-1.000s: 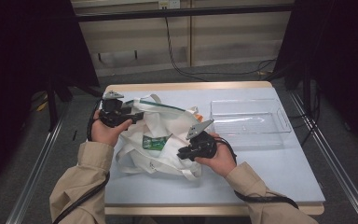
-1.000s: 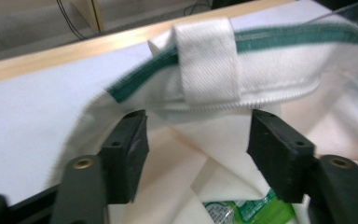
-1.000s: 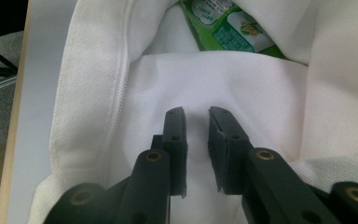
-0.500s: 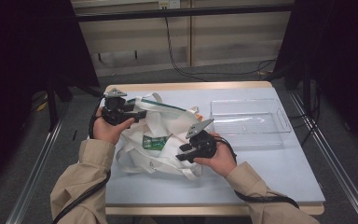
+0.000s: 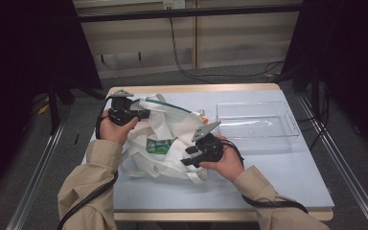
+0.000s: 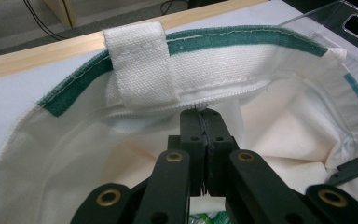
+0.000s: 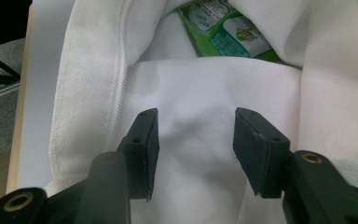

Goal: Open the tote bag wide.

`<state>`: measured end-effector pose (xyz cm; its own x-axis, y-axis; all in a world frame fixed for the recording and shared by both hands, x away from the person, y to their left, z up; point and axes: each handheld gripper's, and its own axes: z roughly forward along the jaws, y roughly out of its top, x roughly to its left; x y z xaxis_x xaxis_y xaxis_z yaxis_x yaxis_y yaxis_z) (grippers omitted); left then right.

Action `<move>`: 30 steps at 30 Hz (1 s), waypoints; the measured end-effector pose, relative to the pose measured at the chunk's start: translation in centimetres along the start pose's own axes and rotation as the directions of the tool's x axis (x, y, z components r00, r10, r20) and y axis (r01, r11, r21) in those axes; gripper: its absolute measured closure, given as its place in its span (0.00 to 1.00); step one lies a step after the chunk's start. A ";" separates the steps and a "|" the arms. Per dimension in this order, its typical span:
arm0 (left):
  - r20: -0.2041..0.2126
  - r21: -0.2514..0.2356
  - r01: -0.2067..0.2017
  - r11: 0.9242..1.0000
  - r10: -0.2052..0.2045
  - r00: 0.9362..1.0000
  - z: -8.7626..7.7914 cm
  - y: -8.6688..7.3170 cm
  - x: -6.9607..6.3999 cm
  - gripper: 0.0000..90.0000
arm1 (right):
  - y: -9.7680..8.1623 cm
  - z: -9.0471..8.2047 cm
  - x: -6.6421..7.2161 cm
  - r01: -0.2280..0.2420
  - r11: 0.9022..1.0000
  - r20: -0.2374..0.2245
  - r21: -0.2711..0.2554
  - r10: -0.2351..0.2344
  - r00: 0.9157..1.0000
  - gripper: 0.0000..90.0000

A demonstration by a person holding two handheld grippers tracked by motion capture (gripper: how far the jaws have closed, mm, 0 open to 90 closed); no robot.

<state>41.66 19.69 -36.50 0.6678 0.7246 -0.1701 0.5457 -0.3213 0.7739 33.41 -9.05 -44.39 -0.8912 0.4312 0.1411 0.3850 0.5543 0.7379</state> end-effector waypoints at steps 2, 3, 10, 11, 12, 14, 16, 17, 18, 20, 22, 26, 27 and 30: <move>-0.005 -0.006 0.008 1.000 -0.008 1.000 -0.4 -0.1 0.1 0.98 | 0.0 0.0 0.1 0.000 1.000 0.002 0.000 0.000 1.000 0.56; -0.007 -0.004 0.017 1.000 -0.017 1.000 -0.6 -0.1 0.1 0.96 | 0.0 0.0 0.1 0.002 1.000 -0.001 -0.001 -0.002 1.000 0.56; -0.070 -0.029 -0.005 1.000 0.003 0.998 -2.2 0.3 0.3 0.77 | 0.1 0.1 0.1 0.007 1.000 0.004 0.007 -0.007 1.000 0.56; -0.072 -0.046 0.000 0.999 -0.003 0.997 -2.3 0.4 0.3 0.72 | 0.1 0.1 0.2 0.004 1.000 0.009 0.009 -0.004 1.000 0.56; -0.071 -0.047 0.005 0.999 -0.009 0.997 -2.5 0.5 0.4 0.72 | 0.1 0.2 0.2 0.004 1.000 0.004 0.008 -0.004 1.000 0.56; -0.075 -0.053 0.004 0.999 -0.008 0.997 -2.8 0.7 0.3 0.73 | 0.2 0.2 0.2 0.004 1.000 0.004 0.009 -0.004 1.000 0.56; -0.068 -0.067 0.007 0.998 -0.012 0.998 -3.0 1.0 0.4 0.76 | 0.2 0.2 0.1 0.016 1.000 0.004 0.013 -0.016 1.000 0.56; -0.065 -0.082 0.012 0.997 -0.018 0.998 -3.0 1.1 0.4 0.76 | 0.2 0.2 0.2 0.018 1.000 0.010 0.016 -0.018 1.000 0.56; -0.064 -0.077 0.005 0.997 -0.010 0.998 -3.1 1.2 0.4 0.81 | 0.2 0.2 0.1 0.015 1.000 0.002 0.015 -0.015 1.000 0.56; -0.074 -0.083 0.009 0.997 -0.015 0.997 -3.0 1.7 0.5 0.82 | 0.2 0.2 0.1 0.017 1.000 0.001 0.015 -0.017 1.000 0.56; -0.059 -0.088 0.006 0.996 -0.012 0.998 -2.6 2.1 0.3 0.87 | 0.1 0.2 0.1 0.017 1.000 0.004 0.016 -0.017 1.000 0.56; -0.064 -0.071 -0.004 0.997 -0.001 0.998 -1.3 2.5 0.0 0.87 | 0.1 0.2 0.1 0.020 1.000 0.001 0.021 -0.020 1.000 0.56; -0.066 -0.066 -0.003 0.998 -0.002 0.998 -1.1 2.5 0.0 0.89 | 0.1 0.2 0.1 0.022 1.000 0.001 0.021 -0.022 1.000 0.56; -0.067 -0.066 0.013 0.998 -0.018 0.998 -0.3 2.5 0.4 0.90 | 0.1 0.2 0.0 0.024 0.999 0.000 0.021 -0.024 1.000 0.56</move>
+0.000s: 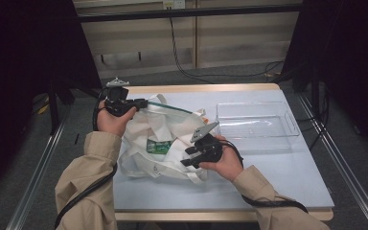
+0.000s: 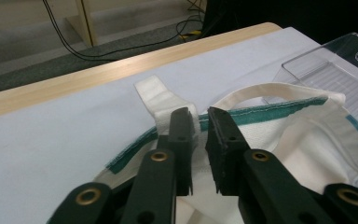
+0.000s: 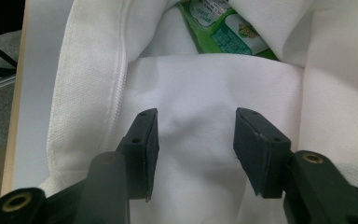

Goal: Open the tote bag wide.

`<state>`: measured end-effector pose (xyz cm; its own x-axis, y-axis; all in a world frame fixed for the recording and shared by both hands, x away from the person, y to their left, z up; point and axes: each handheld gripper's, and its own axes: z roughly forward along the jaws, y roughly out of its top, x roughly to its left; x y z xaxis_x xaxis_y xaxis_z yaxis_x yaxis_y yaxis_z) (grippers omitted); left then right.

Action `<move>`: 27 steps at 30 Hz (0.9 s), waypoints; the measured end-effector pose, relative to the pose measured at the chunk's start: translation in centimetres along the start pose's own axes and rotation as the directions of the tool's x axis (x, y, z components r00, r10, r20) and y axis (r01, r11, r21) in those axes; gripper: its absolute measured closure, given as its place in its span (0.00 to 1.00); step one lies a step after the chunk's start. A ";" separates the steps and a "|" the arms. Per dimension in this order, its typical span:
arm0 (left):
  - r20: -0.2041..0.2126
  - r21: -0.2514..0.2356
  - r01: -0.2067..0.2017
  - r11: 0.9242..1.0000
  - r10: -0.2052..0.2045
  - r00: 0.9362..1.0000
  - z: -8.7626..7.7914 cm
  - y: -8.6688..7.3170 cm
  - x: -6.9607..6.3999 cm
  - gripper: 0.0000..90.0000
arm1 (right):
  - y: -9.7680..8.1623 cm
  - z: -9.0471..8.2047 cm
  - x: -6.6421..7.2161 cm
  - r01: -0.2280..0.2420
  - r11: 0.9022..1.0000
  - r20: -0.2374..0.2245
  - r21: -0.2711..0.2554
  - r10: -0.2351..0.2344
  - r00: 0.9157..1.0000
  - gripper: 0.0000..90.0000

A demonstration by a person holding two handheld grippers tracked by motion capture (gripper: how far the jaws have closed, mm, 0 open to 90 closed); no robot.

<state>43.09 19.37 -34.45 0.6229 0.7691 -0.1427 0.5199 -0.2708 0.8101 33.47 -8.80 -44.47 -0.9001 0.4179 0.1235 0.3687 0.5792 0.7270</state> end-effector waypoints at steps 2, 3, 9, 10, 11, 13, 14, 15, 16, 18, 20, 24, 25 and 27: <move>-0.002 0.002 0.007 1.000 -0.007 1.000 0.5 0.0 0.2 0.91 | 0.0 0.0 0.0 0.002 1.000 -0.003 0.004 -0.002 1.000 0.55; -0.003 0.002 0.014 1.000 -0.014 1.000 0.8 0.0 0.3 0.91 | 0.1 0.0 0.0 0.001 1.000 0.002 0.005 -0.001 1.000 0.55; 0.001 0.032 0.013 0.999 -0.013 1.000 2.5 -0.4 0.3 0.94 | 0.0 0.2 -0.1 0.001 1.000 -0.006 -0.002 -0.001 1.000 0.55; -0.002 0.035 0.020 0.999 -0.020 1.000 2.8 -0.5 0.2 0.94 | 0.0 0.2 -0.1 -0.004 1.000 -0.006 0.000 0.004 1.000 0.55; -0.002 0.042 0.018 0.999 -0.018 1.000 3.0 -0.7 0.3 0.94 | -0.1 0.2 -0.1 -0.003 1.000 -0.001 0.001 0.003 1.000 0.54; -0.004 0.052 0.021 0.998 -0.021 1.000 3.5 -1.1 0.4 0.95 | 0.0 0.2 -0.1 -0.002 1.000 -0.002 -0.002 0.002 1.000 0.54; -0.008 0.055 0.024 0.998 -0.023 1.000 3.6 -1.2 0.4 0.95 | 0.0 0.1 -0.1 -0.005 1.000 -0.003 -0.003 0.005 1.000 0.53; -0.012 0.059 0.023 0.998 -0.022 1.000 3.7 -1.3 0.5 0.95 | 0.0 0.0 -0.1 -0.007 1.000 -0.002 -0.002 0.007 1.000 0.51; -0.012 0.070 0.019 0.997 -0.018 1.000 3.8 -1.4 0.6 0.95 | 0.0 -0.1 -0.2 -0.006 1.000 0.005 -0.007 0.006 1.000 0.50; -0.014 0.068 0.028 0.997 -0.028 1.000 4.1 -1.6 0.6 0.95 | 0.2 -0.2 -0.2 -0.011 1.000 0.009 -0.020 0.011 1.000 0.48; -0.018 0.074 0.029 0.997 -0.027 0.999 4.3 -1.7 0.7 0.95 | 0.5 -0.5 -0.3 -0.015 0.999 0.010 -0.031 0.015 1.000 0.45; -0.015 0.075 0.043 0.996 -0.042 0.999 4.8 -2.1 0.6 0.95 | 0.9 -0.5 -0.2 -0.013 0.999 0.007 -0.044 0.013 1.000 0.41; -0.014 0.075 0.047 0.996 -0.046 0.999 4.9 -2.2 0.6 0.95 | 0.9 -0.4 -0.1 -0.009 0.999 0.011 -0.043 0.010 1.000 0.41; -0.009 0.090 0.033 0.995 -0.032 0.999 5.1 -2.4 0.7 0.95 | 0.9 -0.1 0.0 -0.007 0.999 0.005 -0.038 0.007 1.000 0.41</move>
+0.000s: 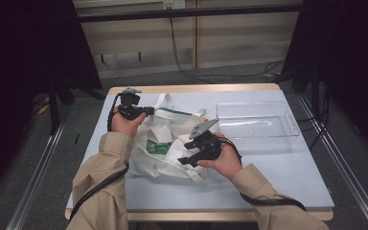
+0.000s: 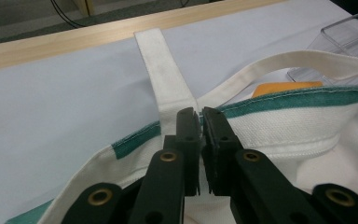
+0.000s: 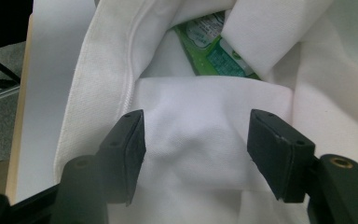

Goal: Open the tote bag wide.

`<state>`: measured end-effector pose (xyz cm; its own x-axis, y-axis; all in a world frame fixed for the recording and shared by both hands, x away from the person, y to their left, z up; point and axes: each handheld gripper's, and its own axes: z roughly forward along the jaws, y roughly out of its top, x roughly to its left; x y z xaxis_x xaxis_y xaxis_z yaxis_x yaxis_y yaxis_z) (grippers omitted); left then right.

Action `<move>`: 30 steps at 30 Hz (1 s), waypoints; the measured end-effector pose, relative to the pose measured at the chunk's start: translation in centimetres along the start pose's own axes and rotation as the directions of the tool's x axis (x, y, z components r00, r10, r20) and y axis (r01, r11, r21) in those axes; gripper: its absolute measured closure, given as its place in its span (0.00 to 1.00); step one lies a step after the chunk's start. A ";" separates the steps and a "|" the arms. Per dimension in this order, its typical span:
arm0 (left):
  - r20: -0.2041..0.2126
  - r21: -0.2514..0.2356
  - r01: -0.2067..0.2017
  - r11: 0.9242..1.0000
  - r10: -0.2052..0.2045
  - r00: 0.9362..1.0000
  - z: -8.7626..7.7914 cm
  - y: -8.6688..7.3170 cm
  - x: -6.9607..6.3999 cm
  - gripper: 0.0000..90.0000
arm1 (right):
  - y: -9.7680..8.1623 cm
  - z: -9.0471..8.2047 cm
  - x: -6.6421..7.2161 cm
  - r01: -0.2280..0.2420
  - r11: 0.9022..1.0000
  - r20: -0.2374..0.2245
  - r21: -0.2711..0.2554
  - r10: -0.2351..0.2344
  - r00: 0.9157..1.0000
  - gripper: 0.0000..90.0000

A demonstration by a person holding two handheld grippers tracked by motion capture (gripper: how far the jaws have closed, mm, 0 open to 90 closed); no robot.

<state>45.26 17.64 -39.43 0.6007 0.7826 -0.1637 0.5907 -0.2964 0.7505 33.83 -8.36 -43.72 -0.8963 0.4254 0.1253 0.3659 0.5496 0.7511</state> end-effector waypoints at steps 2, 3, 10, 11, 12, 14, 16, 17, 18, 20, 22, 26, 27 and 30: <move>0.001 -0.013 0.019 1.000 -0.019 1.000 0.3 -0.2 -0.1 0.95 | -0.1 0.2 0.1 -0.001 1.000 0.004 0.002 0.001 1.000 0.40; 0.003 0.000 0.008 1.000 -0.008 1.000 0.4 -0.3 0.0 0.96 | -0.1 0.3 0.1 -0.002 1.000 -0.004 0.000 0.002 1.000 0.40; 0.005 -0.002 0.037 0.999 -0.037 0.999 1.2 -0.8 0.1 0.96 | -0.1 0.1 0.0 -0.008 1.000 0.001 0.008 0.008 1.000 0.40; 0.005 0.014 0.020 1.000 -0.020 1.000 1.2 -0.8 0.2 0.96 | -0.1 0.1 0.0 -0.004 1.000 0.001 0.008 0.004 1.000 0.40; 0.003 0.005 0.036 0.999 -0.036 0.999 1.3 -0.8 0.1 0.96 | -0.1 0.2 0.0 -0.001 1.000 0.002 0.010 0.001 1.000 0.40; 0.004 0.022 0.021 1.000 -0.021 1.000 1.4 -0.8 0.1 0.96 | -0.1 0.2 0.0 0.002 1.000 0.002 0.014 -0.002 1.000 0.40; 0.002 0.034 0.020 0.999 -0.020 1.000 1.6 -1.0 0.1 0.96 | -0.1 0.2 0.1 -0.002 1.000 0.002 0.014 0.002 1.000 0.39; 0.005 0.036 0.019 0.999 -0.019 1.000 1.7 -1.1 0.1 0.96 | -0.1 0.2 0.1 -0.003 1.000 0.003 0.013 0.003 1.000 0.39; 0.006 0.025 0.033 0.999 -0.033 0.999 1.9 -1.2 -0.1 0.96 | -0.1 0.2 0.1 -0.001 1.000 0.004 0.011 0.001 1.000 0.38; 0.007 0.035 0.032 0.999 -0.032 0.999 1.9 -1.3 -0.1 0.96 | -0.1 0.2 0.1 0.002 1.000 0.007 0.009 -0.002 1.000 0.38; 0.004 0.029 0.031 0.999 -0.032 0.999 1.7 -1.2 -0.1 0.93 | -0.1 0.2 0.0 0.001 1.000 0.010 0.008 -0.001 1.000 0.37; 0.008 0.017 0.036 0.999 -0.036 0.999 0.3 -1.0 0.4 0.80 | 0.0 0.3 0.0 -0.003 1.000 0.008 -0.001 0.003 1.000 0.35; 0.006 0.010 0.048 0.999 -0.048 0.999 0.1 -1.0 0.4 0.76 | 0.0 0.4 0.0 -0.007 1.000 0.008 0.001 0.007 1.000 0.35; 0.014 0.013 0.048 0.999 -0.048 0.999 -1.1 -1.0 0.7 0.69 | 0.2 0.4 0.1 -0.009 1.000 0.009 0.001 0.009 1.000 0.34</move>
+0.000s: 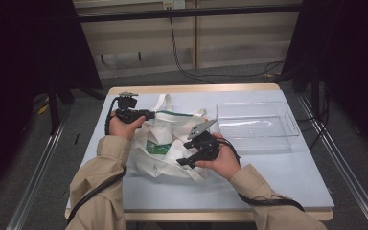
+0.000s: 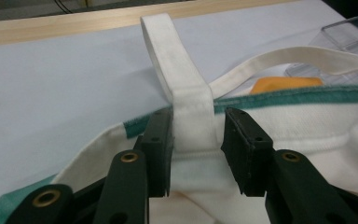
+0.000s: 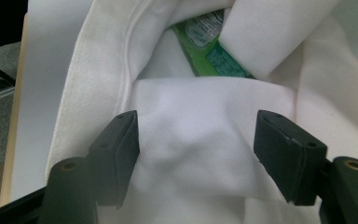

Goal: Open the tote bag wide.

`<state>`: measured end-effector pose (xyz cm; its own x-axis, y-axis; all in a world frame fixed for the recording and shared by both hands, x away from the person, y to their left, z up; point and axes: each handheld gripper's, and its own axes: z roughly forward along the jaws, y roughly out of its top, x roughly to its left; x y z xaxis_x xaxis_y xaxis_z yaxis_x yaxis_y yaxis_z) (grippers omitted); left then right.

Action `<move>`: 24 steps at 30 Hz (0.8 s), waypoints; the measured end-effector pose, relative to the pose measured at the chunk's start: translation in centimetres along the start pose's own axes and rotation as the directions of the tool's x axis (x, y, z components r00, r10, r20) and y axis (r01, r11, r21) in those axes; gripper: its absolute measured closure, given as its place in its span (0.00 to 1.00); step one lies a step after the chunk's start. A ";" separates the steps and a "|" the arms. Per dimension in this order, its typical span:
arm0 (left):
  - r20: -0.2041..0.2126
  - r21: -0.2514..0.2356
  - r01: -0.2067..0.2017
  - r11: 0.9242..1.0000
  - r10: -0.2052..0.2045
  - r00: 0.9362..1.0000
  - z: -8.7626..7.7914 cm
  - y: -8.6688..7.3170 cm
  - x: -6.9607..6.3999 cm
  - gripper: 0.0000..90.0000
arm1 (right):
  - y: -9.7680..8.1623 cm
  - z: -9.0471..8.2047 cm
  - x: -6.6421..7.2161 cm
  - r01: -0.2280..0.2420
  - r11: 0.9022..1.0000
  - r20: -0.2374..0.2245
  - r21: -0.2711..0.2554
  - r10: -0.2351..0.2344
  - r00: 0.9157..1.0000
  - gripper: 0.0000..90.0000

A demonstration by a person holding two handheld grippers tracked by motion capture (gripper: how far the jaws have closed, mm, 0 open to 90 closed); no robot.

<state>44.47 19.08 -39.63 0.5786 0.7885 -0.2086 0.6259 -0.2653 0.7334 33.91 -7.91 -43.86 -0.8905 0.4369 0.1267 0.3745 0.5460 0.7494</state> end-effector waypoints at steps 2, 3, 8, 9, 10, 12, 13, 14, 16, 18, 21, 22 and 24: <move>0.018 0.010 -0.004 1.000 0.004 1.000 -0.5 -0.1 -0.2 0.64 | 0.1 0.1 0.0 0.003 1.000 0.002 -0.004 -0.003 1.000 0.34; 0.025 0.017 -0.020 1.000 0.019 0.999 -0.7 -0.2 -0.2 0.61 | 0.1 0.1 0.0 0.002 1.000 -0.001 -0.006 -0.002 1.000 0.33; 0.064 0.044 -0.048 0.998 0.045 0.997 -0.7 -1.2 -0.6 0.48 | 0.1 0.3 0.1 0.002 1.000 0.003 0.001 -0.002 1.000 0.33; 0.064 0.046 -0.044 0.998 0.041 0.997 -0.5 -1.3 -0.7 0.45 | 0.2 0.4 0.2 0.004 1.000 0.005 0.001 -0.004 1.000 0.32; 0.058 0.037 -0.025 0.999 0.023 0.998 -0.2 -1.5 -0.8 0.42 | 0.2 0.4 0.2 0.003 1.000 0.007 0.003 -0.003 1.000 0.32; 0.067 0.052 -0.036 0.998 0.032 0.997 0.3 -1.8 -0.6 0.39 | 0.2 0.6 0.2 0.002 1.000 0.005 0.006 -0.002 1.000 0.31; 0.065 0.047 -0.032 0.998 0.029 0.997 0.5 -2.0 -0.7 0.39 | 0.3 0.6 0.3 -0.005 1.000 0.008 0.006 0.005 1.000 0.31; 0.065 0.050 -0.032 0.998 0.028 0.997 0.7 -2.0 -0.7 0.38 | 0.3 0.7 0.3 -0.002 1.000 0.010 0.004 0.002 1.000 0.30; 0.069 0.052 -0.033 0.998 0.030 0.997 1.2 -2.1 -0.7 0.35 | 0.3 0.8 0.3 -0.003 1.000 0.009 0.002 0.003 1.000 0.29; 0.064 0.064 -0.030 0.998 0.026 0.998 1.6 -2.1 -0.8 0.34 | 0.4 0.9 0.2 -0.002 1.000 0.009 0.005 0.002 1.000 0.29; 0.059 0.082 -0.057 0.995 0.052 0.997 2.1 -2.1 -0.8 0.32 | 0.4 0.8 0.1 -0.005 1.000 0.005 -0.001 0.005 1.000 0.29; 0.052 0.077 -0.043 0.996 0.039 0.998 2.4 -2.2 -1.0 0.31 | 0.4 0.8 0.1 -0.007 1.000 0.005 -0.002 0.007 1.000 0.29; 0.053 0.105 -0.058 0.993 0.053 0.997 2.4 -2.2 -0.9 0.32 | 0.3 0.9 0.0 -0.008 1.000 0.007 -0.001 0.008 1.000 0.30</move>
<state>43.85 17.66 -42.56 0.6379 0.7428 -0.2033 0.6424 -0.3676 0.6725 34.26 -7.07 -44.23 -0.8857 0.4461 0.1285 0.3815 0.5417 0.7490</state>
